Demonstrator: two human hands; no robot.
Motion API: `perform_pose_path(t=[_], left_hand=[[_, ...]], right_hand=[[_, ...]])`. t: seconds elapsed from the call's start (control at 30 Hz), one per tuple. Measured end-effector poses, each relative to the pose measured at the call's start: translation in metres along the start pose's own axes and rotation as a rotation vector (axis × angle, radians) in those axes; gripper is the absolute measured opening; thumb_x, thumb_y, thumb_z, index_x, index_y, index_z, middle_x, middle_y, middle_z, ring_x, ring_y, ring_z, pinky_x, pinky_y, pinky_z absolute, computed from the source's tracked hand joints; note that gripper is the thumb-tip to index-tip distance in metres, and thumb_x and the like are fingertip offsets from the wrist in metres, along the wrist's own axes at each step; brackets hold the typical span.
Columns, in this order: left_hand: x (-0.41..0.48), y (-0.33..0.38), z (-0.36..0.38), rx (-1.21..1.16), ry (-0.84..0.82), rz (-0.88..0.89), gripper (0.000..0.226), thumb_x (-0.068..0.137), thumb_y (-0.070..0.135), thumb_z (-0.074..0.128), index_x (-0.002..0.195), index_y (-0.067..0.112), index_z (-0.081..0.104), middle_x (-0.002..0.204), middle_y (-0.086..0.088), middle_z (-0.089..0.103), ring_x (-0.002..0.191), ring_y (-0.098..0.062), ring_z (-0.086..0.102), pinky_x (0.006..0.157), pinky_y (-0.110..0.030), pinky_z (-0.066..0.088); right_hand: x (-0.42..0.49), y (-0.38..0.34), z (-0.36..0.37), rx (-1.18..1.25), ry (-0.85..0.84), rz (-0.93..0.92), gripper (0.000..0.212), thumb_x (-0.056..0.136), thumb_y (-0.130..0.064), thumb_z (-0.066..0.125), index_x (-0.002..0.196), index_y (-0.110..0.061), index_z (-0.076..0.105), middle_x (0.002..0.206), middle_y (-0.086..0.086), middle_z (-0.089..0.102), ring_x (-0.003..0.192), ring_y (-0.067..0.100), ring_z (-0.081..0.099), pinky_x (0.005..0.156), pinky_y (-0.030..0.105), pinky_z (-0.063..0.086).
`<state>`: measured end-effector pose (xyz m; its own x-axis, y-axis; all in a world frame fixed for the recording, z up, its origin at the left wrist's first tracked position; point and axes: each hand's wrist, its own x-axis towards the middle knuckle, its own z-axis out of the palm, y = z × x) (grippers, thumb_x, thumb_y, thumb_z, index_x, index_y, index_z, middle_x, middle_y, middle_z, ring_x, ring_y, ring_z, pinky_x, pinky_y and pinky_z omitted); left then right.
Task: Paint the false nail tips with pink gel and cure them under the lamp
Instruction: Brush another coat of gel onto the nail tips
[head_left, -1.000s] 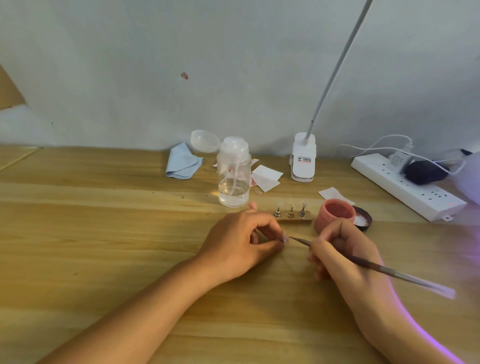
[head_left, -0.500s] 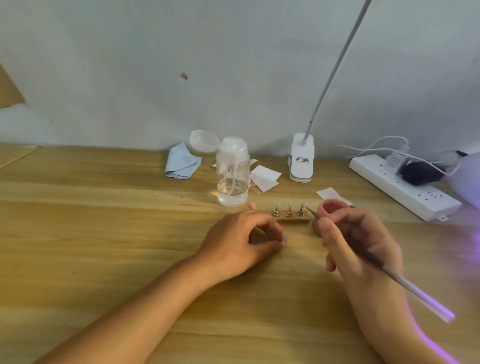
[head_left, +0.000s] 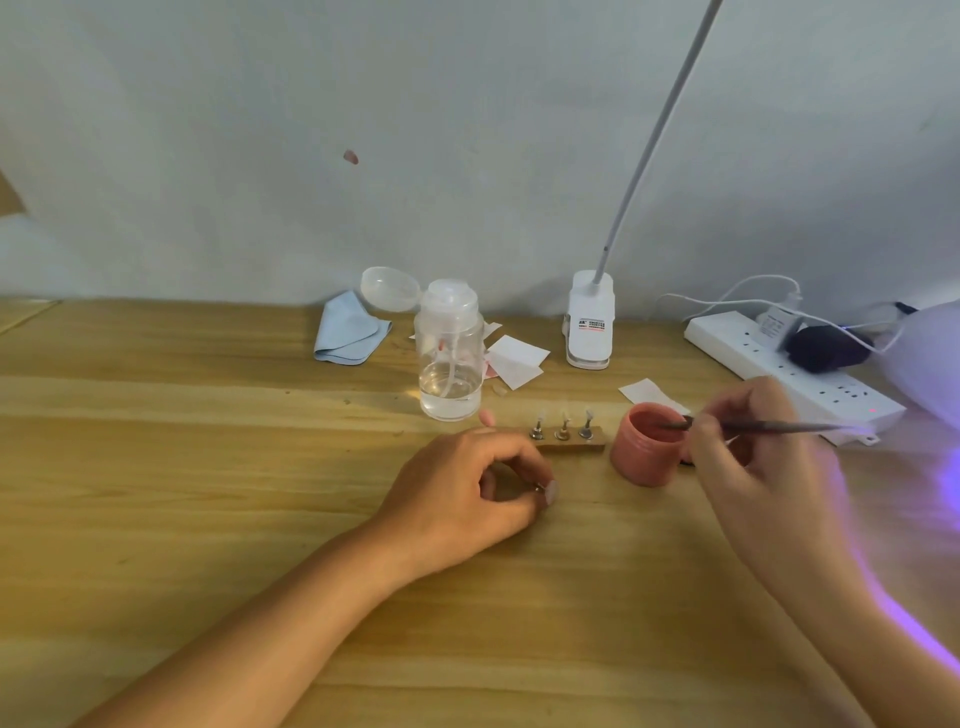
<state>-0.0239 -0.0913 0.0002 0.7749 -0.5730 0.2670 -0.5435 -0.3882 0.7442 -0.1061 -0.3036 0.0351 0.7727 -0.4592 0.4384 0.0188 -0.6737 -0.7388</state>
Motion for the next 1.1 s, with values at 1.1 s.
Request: perform_pose_path(t=[1.1], left_hand=[[0.000, 0.001, -0.001, 0.030, 0.052, -0.055, 0.022, 0.077, 0.029, 0.082, 0.070, 0.045, 0.069, 0.076, 0.027, 0.066, 0.050, 0.000, 0.048, 0.053, -0.008, 0.031]], right_hand=[[-0.043, -0.016, 0.035, 0.611, -0.183, 0.145, 0.010, 0.082, -0.001, 0.065, 0.082, -0.006, 0.057, 0.073, 0.016, 0.066, 0.067, 0.020, 0.062, 0.064, 0.026, 0.050]])
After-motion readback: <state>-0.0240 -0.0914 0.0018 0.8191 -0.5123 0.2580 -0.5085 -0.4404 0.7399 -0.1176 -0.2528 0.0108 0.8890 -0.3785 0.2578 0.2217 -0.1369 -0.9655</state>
